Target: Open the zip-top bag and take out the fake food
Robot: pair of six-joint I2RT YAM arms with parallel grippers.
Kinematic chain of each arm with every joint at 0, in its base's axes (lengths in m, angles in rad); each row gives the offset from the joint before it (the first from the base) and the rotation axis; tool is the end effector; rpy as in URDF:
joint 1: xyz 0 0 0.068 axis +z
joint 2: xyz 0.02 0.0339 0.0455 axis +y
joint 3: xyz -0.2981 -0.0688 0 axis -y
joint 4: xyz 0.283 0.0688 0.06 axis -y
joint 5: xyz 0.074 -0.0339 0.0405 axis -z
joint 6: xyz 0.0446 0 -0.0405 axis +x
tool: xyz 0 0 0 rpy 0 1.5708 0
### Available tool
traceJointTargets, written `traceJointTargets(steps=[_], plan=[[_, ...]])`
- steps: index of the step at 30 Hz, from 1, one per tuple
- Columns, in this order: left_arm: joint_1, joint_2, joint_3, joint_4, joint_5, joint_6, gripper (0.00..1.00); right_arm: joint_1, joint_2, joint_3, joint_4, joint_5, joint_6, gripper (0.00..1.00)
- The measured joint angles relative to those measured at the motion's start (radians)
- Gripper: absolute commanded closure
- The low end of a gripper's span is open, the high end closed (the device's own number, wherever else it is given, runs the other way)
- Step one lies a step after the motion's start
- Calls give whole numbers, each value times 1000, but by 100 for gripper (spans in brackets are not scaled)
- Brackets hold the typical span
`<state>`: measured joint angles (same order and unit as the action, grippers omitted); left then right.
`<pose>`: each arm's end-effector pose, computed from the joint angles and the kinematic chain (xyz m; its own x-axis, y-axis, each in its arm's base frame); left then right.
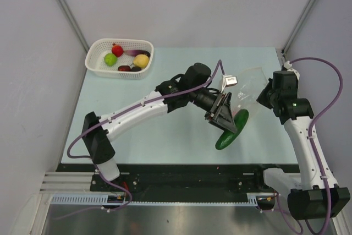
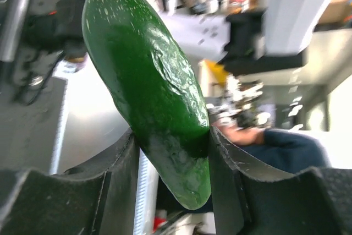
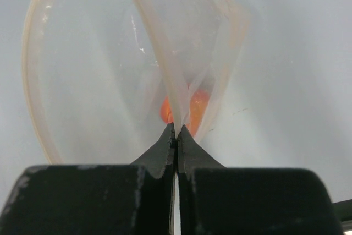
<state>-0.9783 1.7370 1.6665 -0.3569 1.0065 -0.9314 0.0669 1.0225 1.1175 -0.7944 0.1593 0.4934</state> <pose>0.2172 -0.3901 0.4068 -0.8387 0.4774 -0.2620 0.3352 0.0735 -0.9393 0.2309 0.0084 0.3785 -0.5396 0.4325 -0.7223 0.3528 0.8952 0.2725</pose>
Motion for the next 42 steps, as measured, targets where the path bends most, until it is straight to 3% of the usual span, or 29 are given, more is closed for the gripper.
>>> traceJointTargets(steps=[7, 11, 16, 21, 29, 32, 34, 40, 42], plan=[[44, -88, 24, -275, -178, 336, 100, 0, -3, 6, -42, -10, -35, 100], [233, -169, 17, -301, -343, 415, 100, 0, -23, 7, -96, -27, -52, 100], [515, -165, 14, -299, -605, 385, 100, 0, -65, 20, -155, -63, -69, 100], [770, -7, 18, -237, -763, 301, 100, 0, -87, 43, -188, -98, -76, 100], [978, 375, 239, -204, -949, 172, 97, 1, -101, 55, -228, -127, -74, 100], [1033, 458, 285, -189, -982, 117, 85, 3, -118, 56, -239, -135, -64, 100], [1066, 515, 327, -178, -992, 85, 70, 6, -130, 58, -248, -141, -56, 100], [1103, 651, 463, -140, -982, 59, 50, 37, -155, 68, -268, -143, -37, 100], [1099, 666, 481, -127, -975, 69, 26, 47, -165, 71, -277, -145, -31, 100]])
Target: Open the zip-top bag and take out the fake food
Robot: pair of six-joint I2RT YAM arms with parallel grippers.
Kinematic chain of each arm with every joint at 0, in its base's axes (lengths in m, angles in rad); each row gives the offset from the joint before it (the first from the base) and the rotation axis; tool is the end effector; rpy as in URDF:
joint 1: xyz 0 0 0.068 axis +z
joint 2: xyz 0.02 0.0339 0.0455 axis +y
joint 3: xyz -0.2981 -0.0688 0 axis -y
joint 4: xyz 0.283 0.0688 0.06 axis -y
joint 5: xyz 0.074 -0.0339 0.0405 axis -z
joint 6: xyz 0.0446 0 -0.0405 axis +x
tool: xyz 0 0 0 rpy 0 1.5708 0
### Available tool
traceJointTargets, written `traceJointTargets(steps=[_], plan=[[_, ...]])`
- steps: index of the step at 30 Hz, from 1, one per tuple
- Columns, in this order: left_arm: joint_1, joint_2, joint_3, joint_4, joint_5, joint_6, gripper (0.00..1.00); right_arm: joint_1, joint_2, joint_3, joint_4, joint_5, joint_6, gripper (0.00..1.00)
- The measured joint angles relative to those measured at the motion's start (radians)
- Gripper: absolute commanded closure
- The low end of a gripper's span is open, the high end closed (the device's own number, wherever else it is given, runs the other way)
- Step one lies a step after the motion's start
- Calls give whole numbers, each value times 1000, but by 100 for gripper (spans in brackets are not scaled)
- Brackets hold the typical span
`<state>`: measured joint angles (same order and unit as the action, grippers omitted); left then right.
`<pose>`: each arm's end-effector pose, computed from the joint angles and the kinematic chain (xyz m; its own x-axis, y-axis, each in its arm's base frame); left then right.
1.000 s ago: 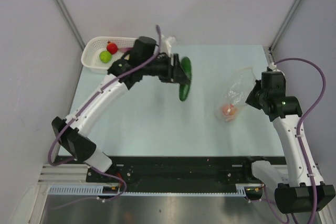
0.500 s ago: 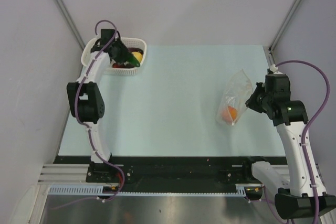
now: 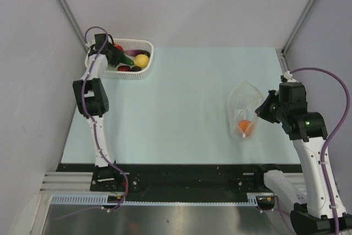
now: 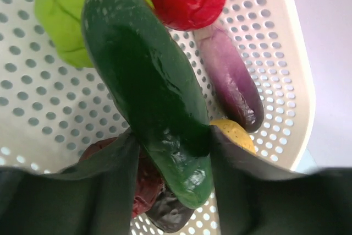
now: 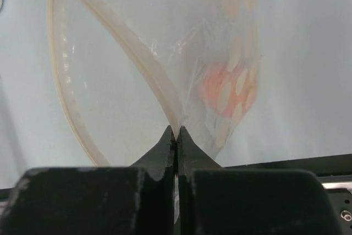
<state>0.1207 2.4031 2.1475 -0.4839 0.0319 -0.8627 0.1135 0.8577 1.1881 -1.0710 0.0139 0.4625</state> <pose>0.6127 0.0729 0.2208 -0.3615 -0.8086 -0.4642 -0.5712 0.5855 -0.5752 0.1598 0.0176 0.4075 -0.6459 0.3754 -0.6647 0.2069 0.9242 0.3209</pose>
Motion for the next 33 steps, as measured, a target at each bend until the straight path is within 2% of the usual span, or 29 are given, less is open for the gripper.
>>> traceJointTargets(steps=[3, 4, 5, 8, 11, 12, 15, 17, 20, 21, 22, 23, 24, 27, 30, 33], plan=[[-4, -1, 3, 11, 5, 28, 25, 9, -8, 6, -14, -1, 0, 100], [-6, -2, 3, 17, 6, 37, 19, 10, -10, 11, -24, -1, 0, 100], [-7, -6, 3, 19, 6, 48, 17, 11, -10, 13, -25, -1, 0, 100], [-8, -42, -35, 24, 13, 79, 18, 14, -10, 19, -31, -9, -13, 100], [-11, -162, -168, 30, 35, 111, 27, 17, -3, 31, -41, -27, -37, 100], [-13, -218, -228, 33, 43, 123, 37, 18, 1, 35, -43, -34, -46, 100], [-32, -419, -428, 76, 89, 150, 53, 27, 11, 38, -49, -48, -70, 100], [-76, -590, -582, 111, 140, 165, 58, 40, 21, 38, -53, -56, -82, 100], [-232, -784, -709, 147, 222, 179, 67, 66, 40, 38, -49, -77, -95, 100], [-315, -832, -731, 165, 254, 184, 75, 75, 49, 38, -44, -87, -95, 100], [-421, -875, -747, 182, 294, 188, 77, 84, 58, 39, -38, -98, -95, 100], [-490, -896, -751, 190, 327, 190, 77, 97, 68, 39, -29, -106, -91, 100], [-583, -914, -751, 193, 346, 195, 85, 111, 77, 39, -20, -113, -88, 100], [-779, -937, -741, 181, 384, 214, 90, 161, 109, 39, 17, -143, -62, 100], [-880, -921, -687, 134, 390, 240, 100, 208, 130, 39, 60, -170, -24, 100], [-936, -881, -611, 107, 386, 254, 100, 248, 141, 39, 99, -192, 10, 100]])
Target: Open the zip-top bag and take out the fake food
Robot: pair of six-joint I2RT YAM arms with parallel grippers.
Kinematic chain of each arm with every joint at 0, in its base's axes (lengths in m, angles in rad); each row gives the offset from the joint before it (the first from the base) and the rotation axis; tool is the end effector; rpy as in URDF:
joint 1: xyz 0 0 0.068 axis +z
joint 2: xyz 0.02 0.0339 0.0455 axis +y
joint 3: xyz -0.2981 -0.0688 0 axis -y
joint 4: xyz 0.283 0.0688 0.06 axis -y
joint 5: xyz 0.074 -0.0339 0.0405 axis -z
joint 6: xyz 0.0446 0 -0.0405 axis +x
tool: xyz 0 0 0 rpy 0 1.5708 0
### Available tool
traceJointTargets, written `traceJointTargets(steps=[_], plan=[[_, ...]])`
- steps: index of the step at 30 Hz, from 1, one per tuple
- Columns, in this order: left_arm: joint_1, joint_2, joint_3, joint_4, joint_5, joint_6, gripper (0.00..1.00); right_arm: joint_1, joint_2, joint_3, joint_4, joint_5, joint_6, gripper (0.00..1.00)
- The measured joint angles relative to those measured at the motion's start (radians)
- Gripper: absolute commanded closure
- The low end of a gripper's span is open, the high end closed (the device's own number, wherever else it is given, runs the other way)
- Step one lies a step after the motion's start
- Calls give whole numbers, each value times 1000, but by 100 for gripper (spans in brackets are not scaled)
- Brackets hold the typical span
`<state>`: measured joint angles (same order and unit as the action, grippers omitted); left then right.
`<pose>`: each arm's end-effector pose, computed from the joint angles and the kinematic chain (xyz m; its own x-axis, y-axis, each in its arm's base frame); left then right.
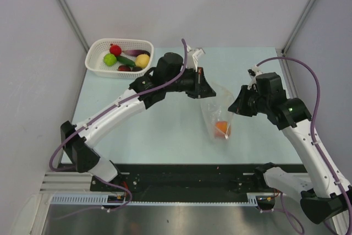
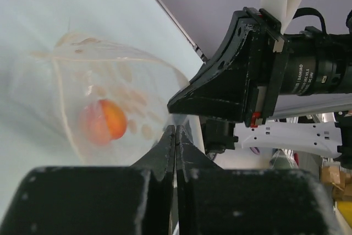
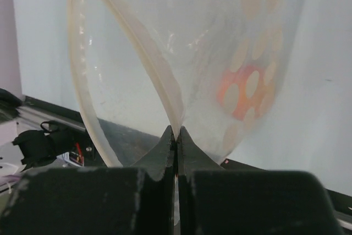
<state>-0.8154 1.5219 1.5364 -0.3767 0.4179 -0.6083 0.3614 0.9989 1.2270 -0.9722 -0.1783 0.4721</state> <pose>0.2575 -0.2999 0.4347 -0.7283 0.0115 -0.6852 0.6207 0.4349 -0.6524 0.1913 0.0808 0.4068 -0.7780 0.1844 -0.6006 -0.1305 0.8877 0.4415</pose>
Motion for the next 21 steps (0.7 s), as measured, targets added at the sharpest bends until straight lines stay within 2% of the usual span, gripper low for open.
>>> traceJointTargets(steps=[9, 21], plan=[[-95, 148, 71, -96, -59, 96, 100, 30, 53, 0, 67, -68, 51, 100], [-112, 360, 72, -172, -168, 166, 99, 21, 138, 0, 89, -113, 85, 100]])
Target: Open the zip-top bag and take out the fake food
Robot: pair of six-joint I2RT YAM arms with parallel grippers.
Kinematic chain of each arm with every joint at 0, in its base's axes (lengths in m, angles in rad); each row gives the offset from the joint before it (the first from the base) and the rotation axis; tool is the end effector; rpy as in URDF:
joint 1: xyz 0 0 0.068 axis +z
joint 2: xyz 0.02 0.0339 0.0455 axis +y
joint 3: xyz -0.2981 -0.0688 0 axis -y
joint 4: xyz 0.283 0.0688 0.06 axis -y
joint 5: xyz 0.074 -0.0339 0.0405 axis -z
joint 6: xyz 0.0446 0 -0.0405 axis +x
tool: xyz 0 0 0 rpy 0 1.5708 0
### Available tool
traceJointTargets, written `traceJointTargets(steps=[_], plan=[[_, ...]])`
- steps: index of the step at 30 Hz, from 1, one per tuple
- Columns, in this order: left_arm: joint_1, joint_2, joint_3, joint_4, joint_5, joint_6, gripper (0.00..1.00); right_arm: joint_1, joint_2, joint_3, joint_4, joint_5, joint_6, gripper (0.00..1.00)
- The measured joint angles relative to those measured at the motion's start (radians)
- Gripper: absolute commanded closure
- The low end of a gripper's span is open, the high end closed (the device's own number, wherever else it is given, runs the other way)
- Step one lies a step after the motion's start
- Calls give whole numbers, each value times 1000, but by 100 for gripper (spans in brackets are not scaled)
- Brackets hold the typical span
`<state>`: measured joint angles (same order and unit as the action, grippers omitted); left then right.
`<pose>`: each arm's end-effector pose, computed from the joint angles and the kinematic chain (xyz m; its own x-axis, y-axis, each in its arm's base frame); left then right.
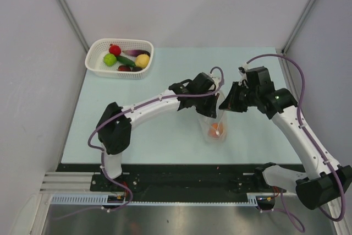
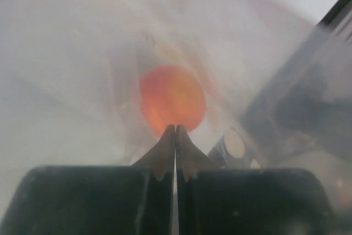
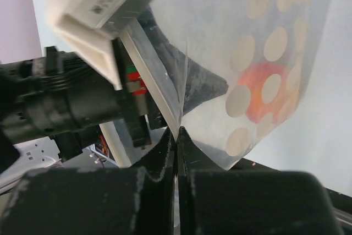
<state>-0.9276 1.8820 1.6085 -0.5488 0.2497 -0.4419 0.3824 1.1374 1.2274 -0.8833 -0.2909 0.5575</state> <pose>0.2789 -0.3905 0.2927 -0.7720 0.3390 -0.5377 0.6041 0.6544 -0.4547 0.2301 0.1063 0.3860 -0.8490 0.2048 -0.4871 -0.1119 0.8312 0.5446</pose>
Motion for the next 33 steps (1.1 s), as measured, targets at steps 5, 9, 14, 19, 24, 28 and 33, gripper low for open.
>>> traceJointTargets(steps=[5, 9, 14, 19, 24, 28, 33], plan=[[-1, 58, 2, 26, 27, -2, 84, -52, 11, -1, -12, -11, 0, 100], [-13, 94, 6, 55, 46, 0, 73, -114, 10, -11, -32, -22, -10, 100], [-32, 129, 14, 74, 72, -1, 50, -179, 1, -48, -52, -41, -31, 100], [-47, 178, 59, 65, 63, 3, 36, -204, -19, -73, -75, -56, -52, 100], [-61, 214, 99, 45, 5, 20, 23, -215, -36, -91, -80, -63, -65, 100], [-69, 245, 142, 10, -63, 43, 21, -224, -40, -103, -82, -67, -76, 100], [-74, 270, 154, -11, -128, 60, 24, -239, -47, -117, -84, -74, -92, 100]])
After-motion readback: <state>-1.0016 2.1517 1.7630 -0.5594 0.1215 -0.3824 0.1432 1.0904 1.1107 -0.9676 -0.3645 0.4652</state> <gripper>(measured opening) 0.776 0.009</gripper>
